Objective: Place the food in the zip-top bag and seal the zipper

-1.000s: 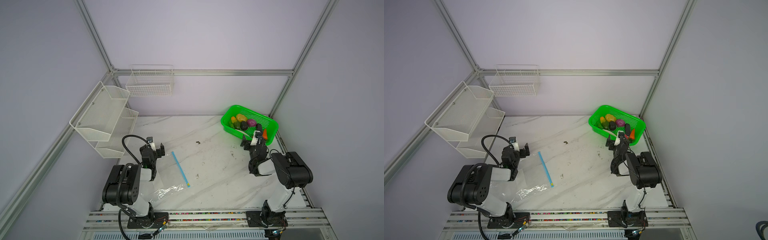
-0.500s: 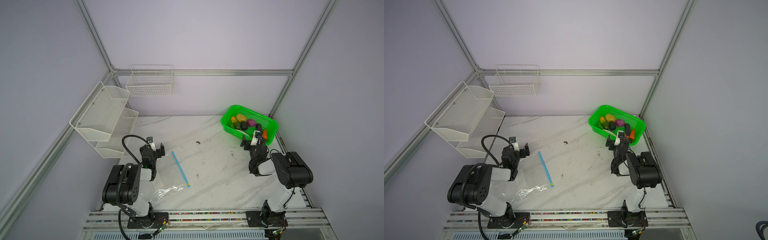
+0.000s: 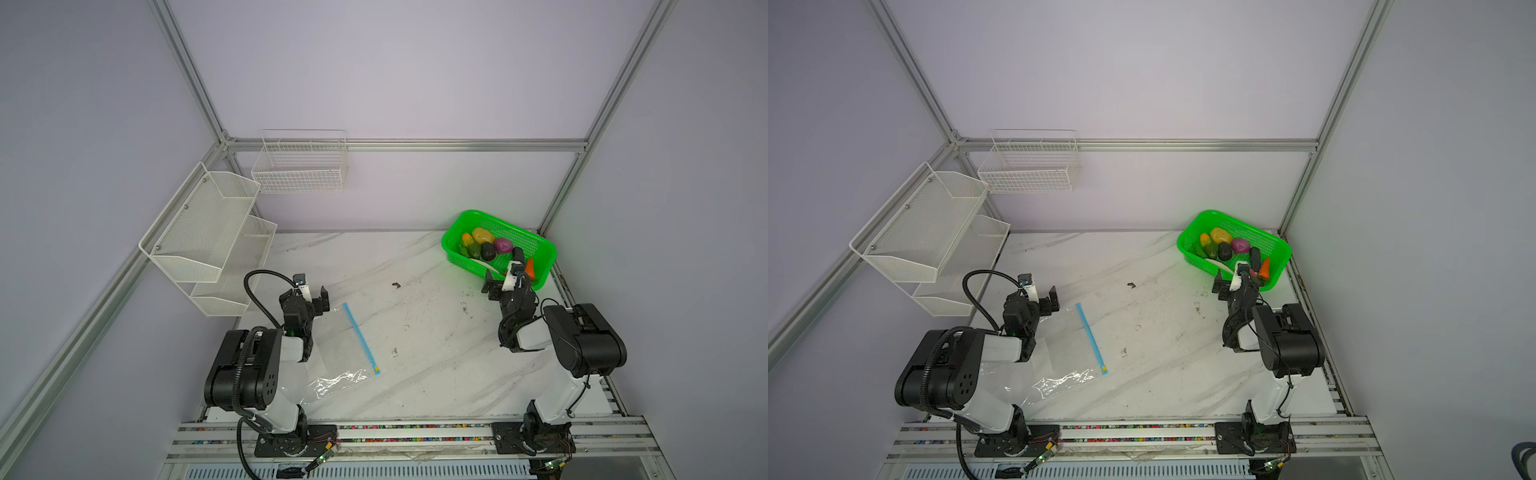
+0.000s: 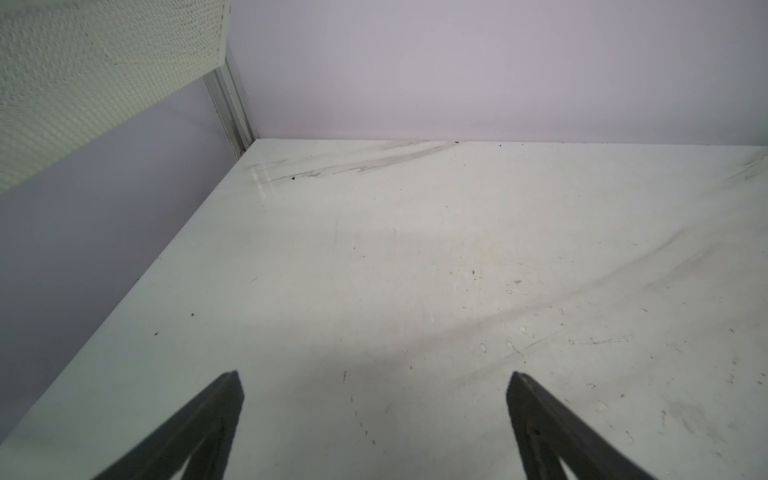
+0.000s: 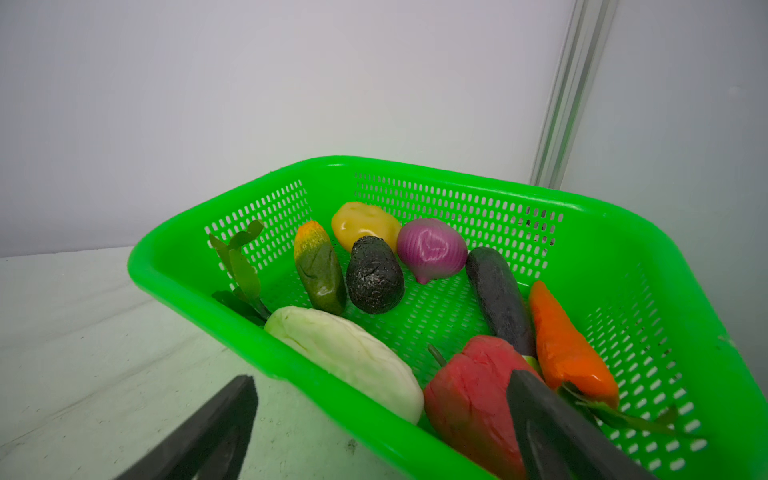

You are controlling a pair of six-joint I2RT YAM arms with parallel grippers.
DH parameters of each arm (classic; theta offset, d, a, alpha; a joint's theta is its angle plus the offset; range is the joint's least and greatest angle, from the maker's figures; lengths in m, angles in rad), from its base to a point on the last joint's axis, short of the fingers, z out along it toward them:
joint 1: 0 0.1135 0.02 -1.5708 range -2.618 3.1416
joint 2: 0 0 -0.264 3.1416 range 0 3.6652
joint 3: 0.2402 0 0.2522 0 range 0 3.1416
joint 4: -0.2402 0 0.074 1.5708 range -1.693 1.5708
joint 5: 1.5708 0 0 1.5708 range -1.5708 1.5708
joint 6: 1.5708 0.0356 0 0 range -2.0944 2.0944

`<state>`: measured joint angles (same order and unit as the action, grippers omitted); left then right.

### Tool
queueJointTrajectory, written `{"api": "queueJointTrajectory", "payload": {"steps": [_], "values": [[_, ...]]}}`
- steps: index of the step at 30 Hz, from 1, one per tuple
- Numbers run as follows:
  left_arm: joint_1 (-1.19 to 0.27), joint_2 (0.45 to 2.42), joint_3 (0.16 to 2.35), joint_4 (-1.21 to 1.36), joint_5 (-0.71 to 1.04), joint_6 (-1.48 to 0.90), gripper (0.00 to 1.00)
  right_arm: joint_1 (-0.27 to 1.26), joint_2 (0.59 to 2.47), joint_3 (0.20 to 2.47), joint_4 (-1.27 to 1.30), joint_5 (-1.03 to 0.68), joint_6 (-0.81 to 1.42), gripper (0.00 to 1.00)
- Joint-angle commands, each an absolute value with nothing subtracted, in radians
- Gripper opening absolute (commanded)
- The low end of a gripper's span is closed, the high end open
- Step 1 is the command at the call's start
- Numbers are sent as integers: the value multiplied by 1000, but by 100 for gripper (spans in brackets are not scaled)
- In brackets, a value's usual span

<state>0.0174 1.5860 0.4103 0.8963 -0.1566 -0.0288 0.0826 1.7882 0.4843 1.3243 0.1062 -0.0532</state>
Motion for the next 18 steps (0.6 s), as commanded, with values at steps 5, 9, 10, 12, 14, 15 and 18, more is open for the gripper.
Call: {"api": "queueJointTrajectory", "payload": {"steps": [5, 9, 10, 12, 14, 15, 18], "values": [[12, 1560, 395, 896, -174, -24, 100, 75, 1784, 484, 1339, 93, -39, 97], [11, 1563, 386, 923, -171, -15, 100, 76, 1776, 478, 1347, 119, -51, 97], [8, 1560, 384, 930, -183, -12, 100, 81, 1764, 485, 1334, 160, -43, 97], [4, 1517, 393, 878, -226, -19, 100, 110, 1695, 533, 1178, 267, -30, 97], [-4, 1457, 437, 752, -255, -22, 100, 132, 1626, 581, 999, 343, 23, 97], [-15, 1428, 467, 686, -271, -13, 100, 138, 1591, 597, 929, 365, 82, 97], [-69, 1329, 538, 535, -349, -27, 100, 181, 1491, 648, 745, 382, 169, 97]]}}
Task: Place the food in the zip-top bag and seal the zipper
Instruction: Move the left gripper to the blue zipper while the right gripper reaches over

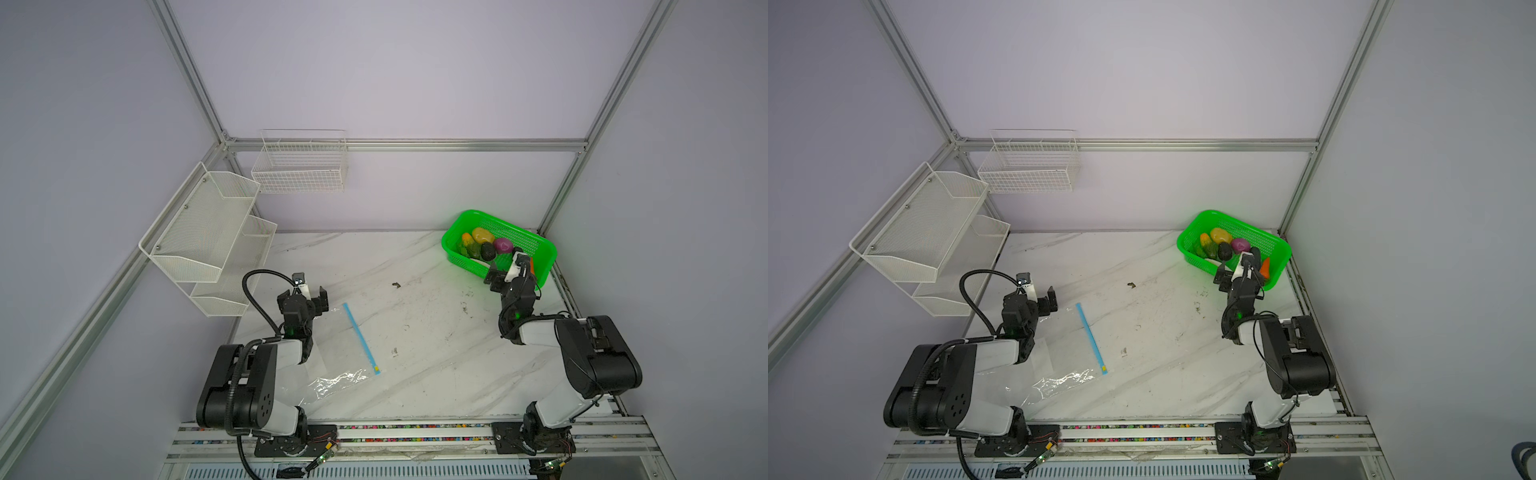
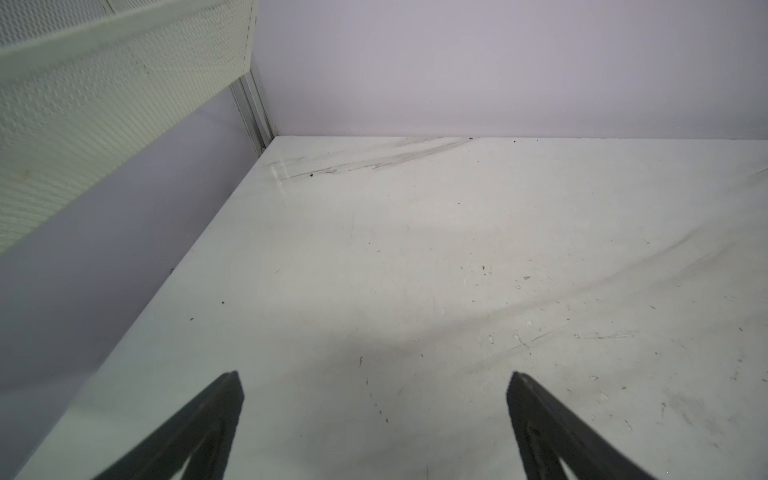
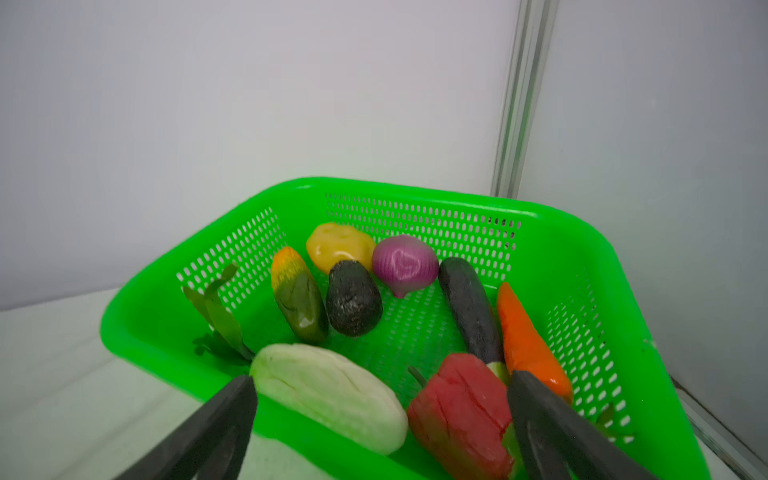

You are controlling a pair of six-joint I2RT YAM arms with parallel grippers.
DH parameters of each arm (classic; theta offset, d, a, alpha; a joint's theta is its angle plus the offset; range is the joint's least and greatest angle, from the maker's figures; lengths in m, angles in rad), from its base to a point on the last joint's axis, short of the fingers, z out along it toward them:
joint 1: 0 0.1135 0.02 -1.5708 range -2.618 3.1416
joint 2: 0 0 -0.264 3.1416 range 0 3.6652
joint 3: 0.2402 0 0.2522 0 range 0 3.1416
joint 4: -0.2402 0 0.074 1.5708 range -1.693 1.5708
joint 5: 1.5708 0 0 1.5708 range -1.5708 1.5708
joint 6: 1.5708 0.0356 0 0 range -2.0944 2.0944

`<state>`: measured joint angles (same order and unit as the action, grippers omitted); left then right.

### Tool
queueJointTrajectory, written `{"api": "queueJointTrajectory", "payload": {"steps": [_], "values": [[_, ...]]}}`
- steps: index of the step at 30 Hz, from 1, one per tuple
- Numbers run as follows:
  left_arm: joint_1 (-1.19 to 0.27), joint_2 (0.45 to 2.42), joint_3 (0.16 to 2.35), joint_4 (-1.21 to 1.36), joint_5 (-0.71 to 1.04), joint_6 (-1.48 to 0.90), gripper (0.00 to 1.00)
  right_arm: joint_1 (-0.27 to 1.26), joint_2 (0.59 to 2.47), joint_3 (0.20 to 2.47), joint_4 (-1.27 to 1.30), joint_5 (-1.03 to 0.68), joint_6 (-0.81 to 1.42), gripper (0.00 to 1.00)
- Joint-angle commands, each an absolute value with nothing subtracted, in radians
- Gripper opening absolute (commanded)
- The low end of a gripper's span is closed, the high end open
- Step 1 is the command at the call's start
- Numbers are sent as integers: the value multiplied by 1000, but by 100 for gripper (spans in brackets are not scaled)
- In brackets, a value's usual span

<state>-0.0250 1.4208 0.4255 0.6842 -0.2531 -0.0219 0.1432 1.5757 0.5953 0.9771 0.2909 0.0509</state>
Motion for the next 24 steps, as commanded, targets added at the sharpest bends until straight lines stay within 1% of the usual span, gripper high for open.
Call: {"api": "queueJointTrajectory", "payload": {"steps": [1, 3, 5, 8, 11, 14, 17, 20, 24], "values": [[-82, 1296, 567, 463, -370, -73, 100, 193, 1457, 671, 681, 346, 190, 97], [-103, 1234, 653, 224, -389, -203, 100, 247, 1396, 707, 563, 289, 202, 97], [-131, 1202, 758, -66, -368, -407, 97, 302, 1353, 759, 429, 176, 229, 97], [-201, 1209, 813, -326, -312, -584, 97, 412, 1352, 798, 321, 3, 313, 97], [-224, 1194, 798, -434, -207, -676, 98, 521, 1437, 824, 318, -148, 393, 97], [-225, 1157, 779, -503, -100, -683, 98, 608, 1541, 865, 333, -296, 381, 97], [-222, 1141, 792, -580, -15, -649, 97, 693, 1615, 906, 307, -352, 336, 97], [-221, 1137, 808, -651, 6, -638, 96, 743, 1675, 938, 289, -410, 321, 96], [-218, 1128, 749, -628, 48, -689, 92, 764, 1763, 978, 279, -541, 314, 84]]}}
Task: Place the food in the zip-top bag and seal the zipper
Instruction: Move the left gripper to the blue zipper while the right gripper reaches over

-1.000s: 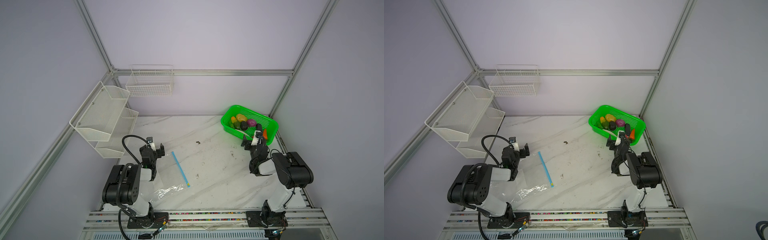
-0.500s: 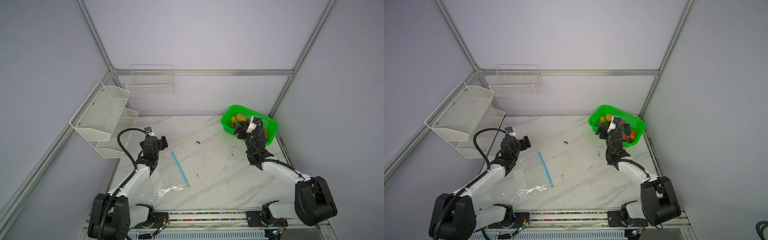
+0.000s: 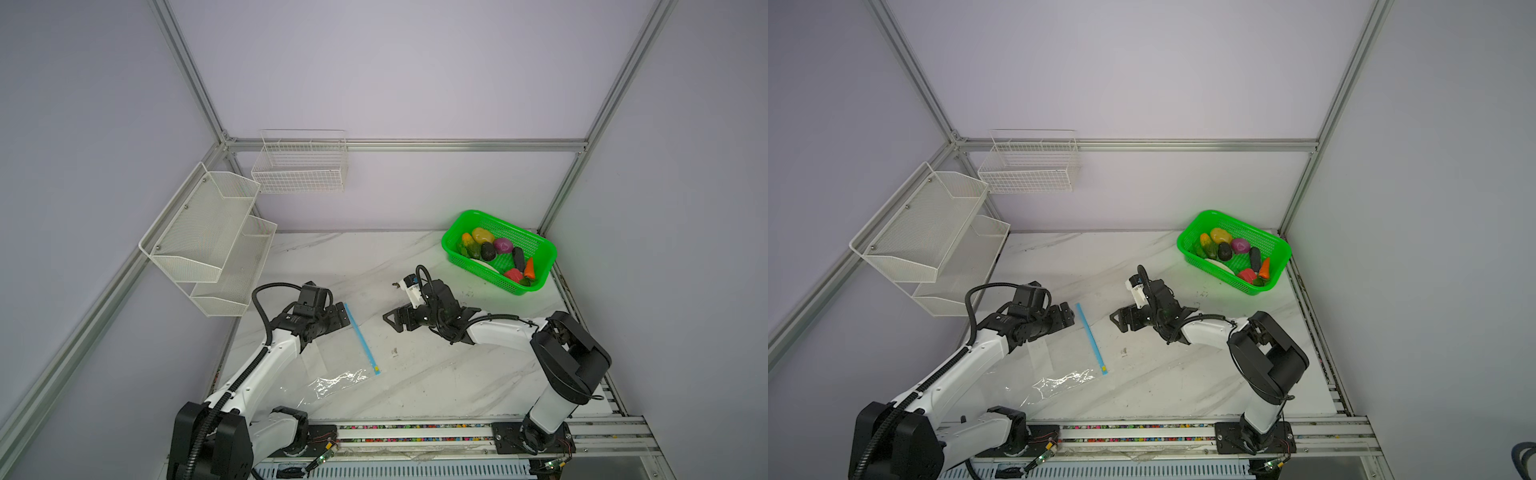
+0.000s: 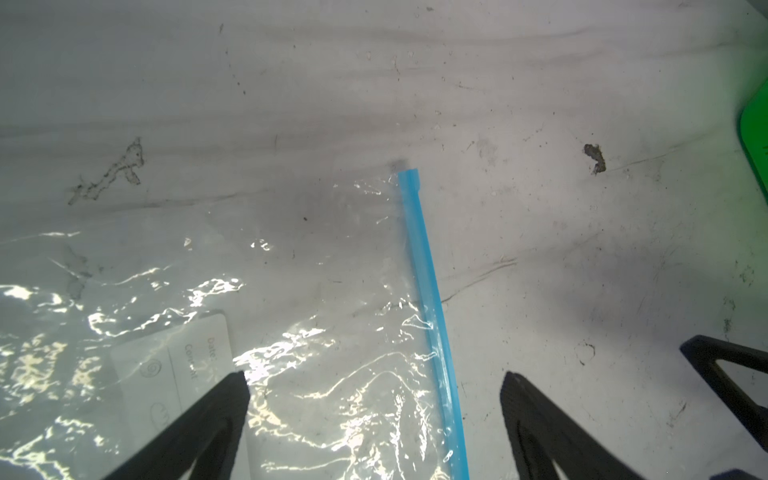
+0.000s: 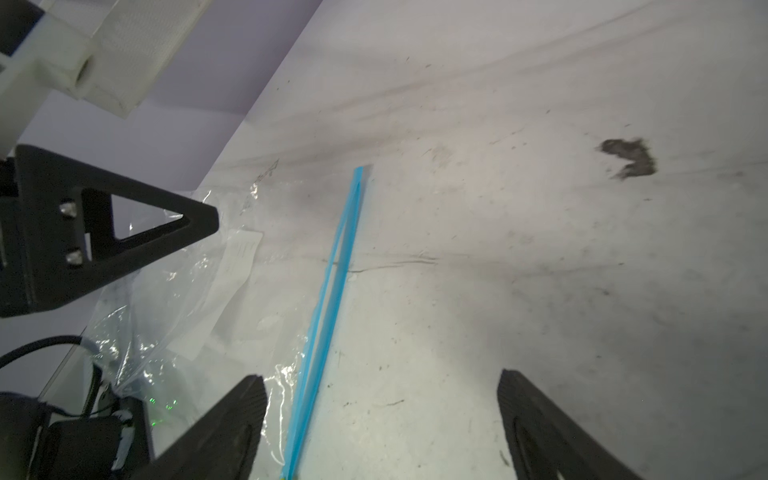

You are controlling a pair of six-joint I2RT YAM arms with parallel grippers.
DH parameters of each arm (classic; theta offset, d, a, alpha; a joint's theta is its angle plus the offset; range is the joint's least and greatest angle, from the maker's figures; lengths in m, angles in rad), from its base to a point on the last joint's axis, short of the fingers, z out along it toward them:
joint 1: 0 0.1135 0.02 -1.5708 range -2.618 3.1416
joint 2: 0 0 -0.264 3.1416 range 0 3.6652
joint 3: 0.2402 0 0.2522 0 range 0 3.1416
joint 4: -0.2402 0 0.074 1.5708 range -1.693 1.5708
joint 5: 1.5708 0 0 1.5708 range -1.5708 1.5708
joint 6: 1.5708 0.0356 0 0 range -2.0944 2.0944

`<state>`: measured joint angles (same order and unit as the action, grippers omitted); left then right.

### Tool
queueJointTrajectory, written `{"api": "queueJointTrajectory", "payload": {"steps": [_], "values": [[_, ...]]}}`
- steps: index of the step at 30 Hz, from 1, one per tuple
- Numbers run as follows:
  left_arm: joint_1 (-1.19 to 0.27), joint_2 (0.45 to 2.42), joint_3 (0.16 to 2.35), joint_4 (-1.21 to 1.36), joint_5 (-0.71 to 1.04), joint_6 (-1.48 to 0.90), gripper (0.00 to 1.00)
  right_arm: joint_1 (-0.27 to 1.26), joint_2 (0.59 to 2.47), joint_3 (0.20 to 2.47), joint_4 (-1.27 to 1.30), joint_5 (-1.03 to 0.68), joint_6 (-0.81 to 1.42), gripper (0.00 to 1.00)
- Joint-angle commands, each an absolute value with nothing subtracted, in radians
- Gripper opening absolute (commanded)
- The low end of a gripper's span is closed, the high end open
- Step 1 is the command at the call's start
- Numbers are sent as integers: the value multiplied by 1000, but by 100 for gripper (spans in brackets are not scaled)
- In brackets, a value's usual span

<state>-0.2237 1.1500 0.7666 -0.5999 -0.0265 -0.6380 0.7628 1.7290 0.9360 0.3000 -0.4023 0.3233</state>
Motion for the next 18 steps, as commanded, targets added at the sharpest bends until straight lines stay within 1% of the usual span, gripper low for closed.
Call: {"api": "queueJointTrajectory", "payload": {"steps": [1, 3, 6, 12, 14, 16, 18], "values": [[-219, 1130, 735, -620, 48, -698, 92, 766, 1776, 980, 281, -571, 308, 83], [-217, 1131, 697, -582, 61, -718, 93, 774, 1799, 978, 278, -610, 300, 81], [-216, 1119, 649, -524, 87, -731, 93, 782, 1824, 982, 275, -640, 294, 73], [-191, 1057, 563, -454, 94, -775, 87, 799, 1895, 1014, 316, -701, 313, 63], [-169, 1046, 526, -418, 124, -793, 86, 813, 1924, 1031, 317, -716, 313, 61], [-154, 1044, 509, -399, 146, -804, 85, 826, 1950, 1046, 315, -733, 314, 55], [-143, 1050, 500, -380, 165, -808, 84, 843, 1980, 1061, 318, -746, 321, 53]]}}
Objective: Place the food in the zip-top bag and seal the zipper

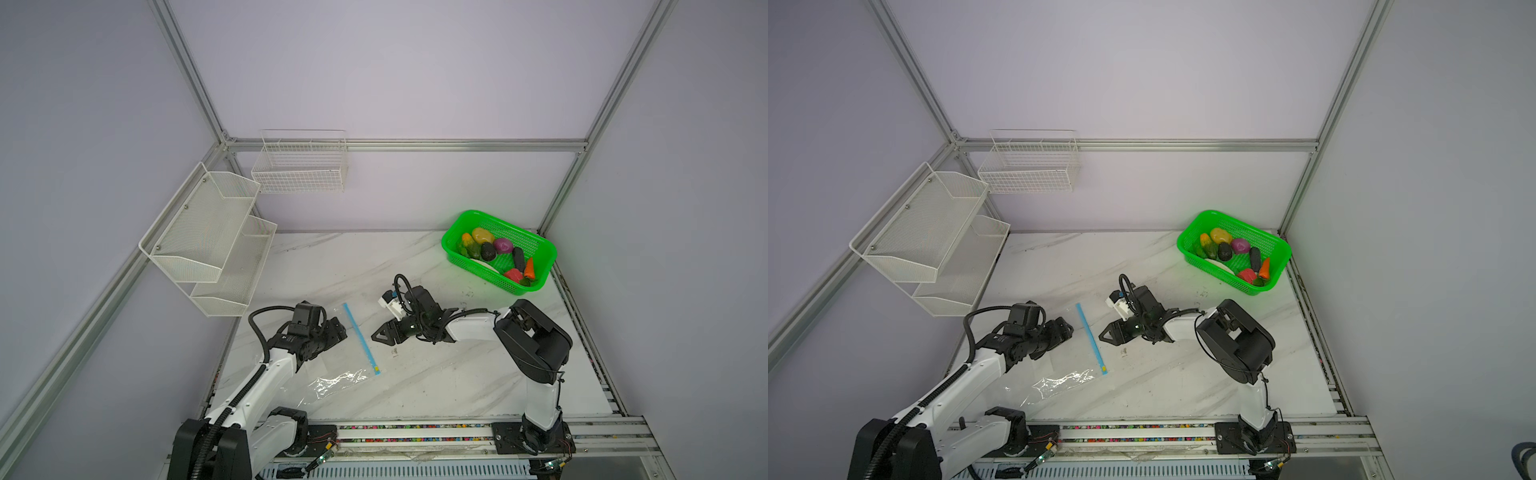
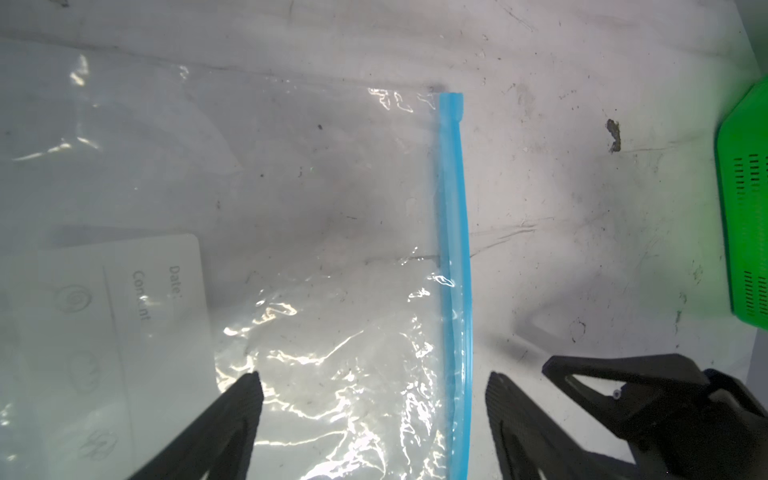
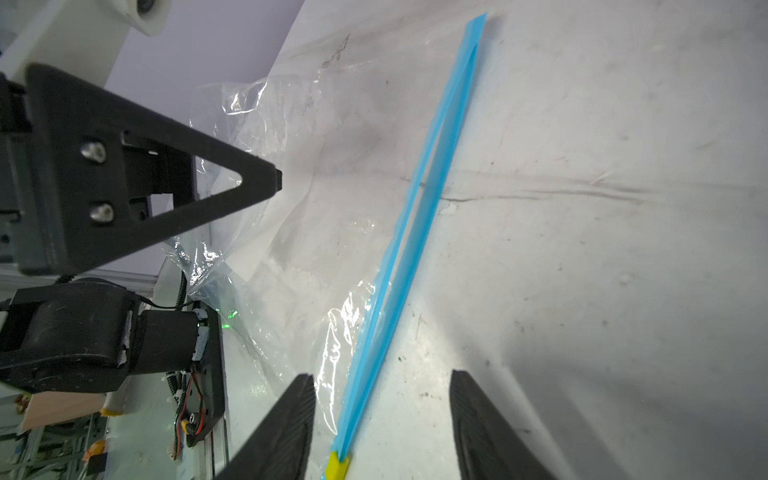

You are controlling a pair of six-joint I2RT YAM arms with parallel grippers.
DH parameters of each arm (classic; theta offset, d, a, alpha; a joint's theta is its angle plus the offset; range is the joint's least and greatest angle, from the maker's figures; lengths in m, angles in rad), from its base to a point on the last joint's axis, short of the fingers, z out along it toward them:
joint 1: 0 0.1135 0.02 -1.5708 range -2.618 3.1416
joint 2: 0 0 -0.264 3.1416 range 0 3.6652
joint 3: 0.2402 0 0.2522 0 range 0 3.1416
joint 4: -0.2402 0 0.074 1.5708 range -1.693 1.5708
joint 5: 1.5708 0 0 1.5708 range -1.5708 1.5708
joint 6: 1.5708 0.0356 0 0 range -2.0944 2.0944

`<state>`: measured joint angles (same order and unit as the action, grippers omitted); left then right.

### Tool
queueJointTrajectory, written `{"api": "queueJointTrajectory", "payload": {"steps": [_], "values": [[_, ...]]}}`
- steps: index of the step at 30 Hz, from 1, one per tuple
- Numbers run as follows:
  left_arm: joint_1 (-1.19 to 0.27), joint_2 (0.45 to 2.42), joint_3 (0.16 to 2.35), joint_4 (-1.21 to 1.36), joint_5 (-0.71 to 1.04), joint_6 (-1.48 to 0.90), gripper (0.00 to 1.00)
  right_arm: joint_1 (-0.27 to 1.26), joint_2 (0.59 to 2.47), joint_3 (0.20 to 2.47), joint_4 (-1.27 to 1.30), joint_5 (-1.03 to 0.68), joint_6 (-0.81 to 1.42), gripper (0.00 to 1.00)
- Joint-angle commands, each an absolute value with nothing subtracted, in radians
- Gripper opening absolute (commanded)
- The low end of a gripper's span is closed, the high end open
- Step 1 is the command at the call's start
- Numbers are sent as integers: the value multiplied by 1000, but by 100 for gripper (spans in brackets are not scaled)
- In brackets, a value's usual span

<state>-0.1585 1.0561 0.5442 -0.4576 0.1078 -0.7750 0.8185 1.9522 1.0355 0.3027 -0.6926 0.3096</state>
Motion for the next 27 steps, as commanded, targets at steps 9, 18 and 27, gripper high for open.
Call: {"api": "queueJointTrajectory", "payload": {"steps": [9, 18, 27], "values": [[-135, 1102, 437, -283, 227, -810, 81, 869, 2049, 1068, 410, -756, 366, 46], [-135, 1124, 402, -257, 232, -804, 81, 877, 2091, 1081, 445, -777, 382, 34], [-134, 1188, 377, -182, 272, -814, 81, 887, 2120, 1103, 452, -797, 386, 25]]}}
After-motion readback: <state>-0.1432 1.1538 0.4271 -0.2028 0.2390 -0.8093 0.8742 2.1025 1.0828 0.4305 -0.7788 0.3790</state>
